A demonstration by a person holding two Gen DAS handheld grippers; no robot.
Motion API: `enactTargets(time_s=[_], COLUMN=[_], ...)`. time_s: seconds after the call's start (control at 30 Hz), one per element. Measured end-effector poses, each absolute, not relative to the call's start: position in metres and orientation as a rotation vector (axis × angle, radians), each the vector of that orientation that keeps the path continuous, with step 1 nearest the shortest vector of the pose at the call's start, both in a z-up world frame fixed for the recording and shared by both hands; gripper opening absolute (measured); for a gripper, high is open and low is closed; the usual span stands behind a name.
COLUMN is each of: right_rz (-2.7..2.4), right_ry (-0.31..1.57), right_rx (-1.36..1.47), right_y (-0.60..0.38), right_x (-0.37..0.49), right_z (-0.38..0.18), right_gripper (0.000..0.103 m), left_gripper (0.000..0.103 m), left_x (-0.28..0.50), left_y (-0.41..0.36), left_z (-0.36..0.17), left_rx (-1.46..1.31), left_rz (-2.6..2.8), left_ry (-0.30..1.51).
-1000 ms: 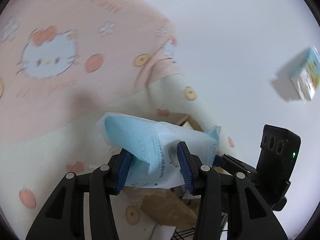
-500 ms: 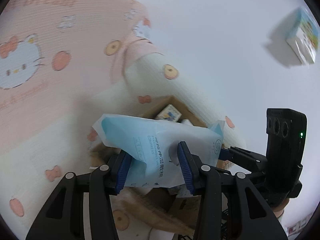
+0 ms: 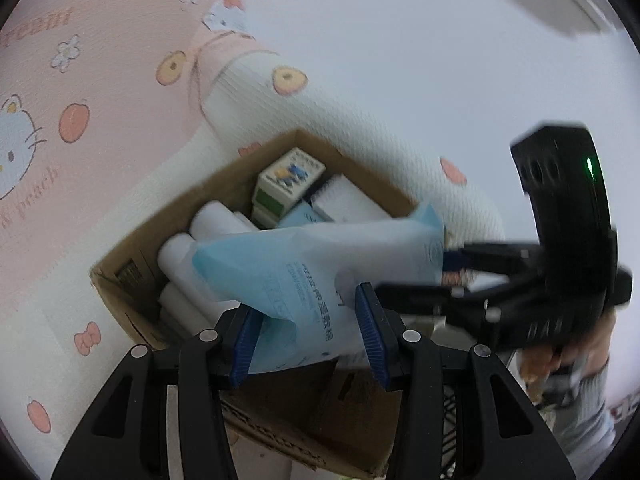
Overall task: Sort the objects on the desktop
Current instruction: 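Carry the held tissue pack over the cardboard box with both tools, then lower the tissue pack into the box beside the tubes and open both tools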
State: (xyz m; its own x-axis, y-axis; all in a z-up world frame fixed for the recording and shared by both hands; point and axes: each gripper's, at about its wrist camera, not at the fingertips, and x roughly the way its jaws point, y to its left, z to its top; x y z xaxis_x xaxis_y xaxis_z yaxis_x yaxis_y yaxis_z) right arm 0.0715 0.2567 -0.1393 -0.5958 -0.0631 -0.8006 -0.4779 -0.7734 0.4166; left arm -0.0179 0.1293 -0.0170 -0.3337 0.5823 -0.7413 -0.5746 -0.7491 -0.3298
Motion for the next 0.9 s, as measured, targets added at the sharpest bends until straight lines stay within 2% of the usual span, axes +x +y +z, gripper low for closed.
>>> enactTargets(time_s=[0.33, 0.67, 0.9], right_rz=[2.409, 2.316, 2.251], right_ry=[0.833, 0.878, 0.836], right_rx=[-1.386, -1.436, -1.405], right_y=[0.267, 0.292, 0.296], right_x=[0.059, 0.057, 0.062], right_z=[-0.152, -0.17, -0.172], right_gripper=[0.066, 0.068, 0.068], left_gripper=[0.05, 0.061, 0.062], left_x=[-0.019, 0.003, 0.008], left_y=[0.136, 0.144, 0.143], left_z=[-0.046, -0.049, -0.032], left_rx=[-1.307, -1.275, -1.156], left_rz=[2.05, 1.997, 2.078], left_ry=[-0.021, 0.216, 0.374])
